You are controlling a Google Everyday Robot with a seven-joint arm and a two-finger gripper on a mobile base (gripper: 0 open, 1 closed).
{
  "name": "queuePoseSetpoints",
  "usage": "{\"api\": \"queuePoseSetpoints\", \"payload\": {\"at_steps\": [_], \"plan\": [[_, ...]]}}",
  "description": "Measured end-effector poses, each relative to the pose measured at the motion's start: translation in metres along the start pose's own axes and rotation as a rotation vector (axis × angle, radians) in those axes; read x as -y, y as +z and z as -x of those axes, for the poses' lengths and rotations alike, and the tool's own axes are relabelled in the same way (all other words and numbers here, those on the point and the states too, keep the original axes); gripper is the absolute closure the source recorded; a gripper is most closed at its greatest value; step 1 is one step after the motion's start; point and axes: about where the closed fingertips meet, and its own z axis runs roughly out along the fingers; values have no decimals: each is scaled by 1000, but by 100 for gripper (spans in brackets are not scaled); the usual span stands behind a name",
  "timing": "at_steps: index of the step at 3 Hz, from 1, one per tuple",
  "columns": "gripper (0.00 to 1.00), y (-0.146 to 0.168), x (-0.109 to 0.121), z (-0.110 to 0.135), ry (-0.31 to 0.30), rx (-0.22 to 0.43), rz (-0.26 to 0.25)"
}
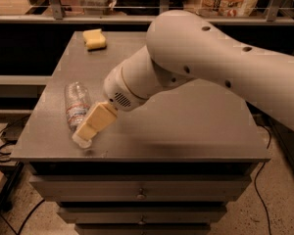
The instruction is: Pick water bottle
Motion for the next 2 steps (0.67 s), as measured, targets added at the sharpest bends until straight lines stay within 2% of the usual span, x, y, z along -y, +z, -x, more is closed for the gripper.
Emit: {"api": "queuePoseSetpoints", "payload": {"at_steps": [2], "plan": [[0, 23, 0, -12, 99, 8, 7]]}}
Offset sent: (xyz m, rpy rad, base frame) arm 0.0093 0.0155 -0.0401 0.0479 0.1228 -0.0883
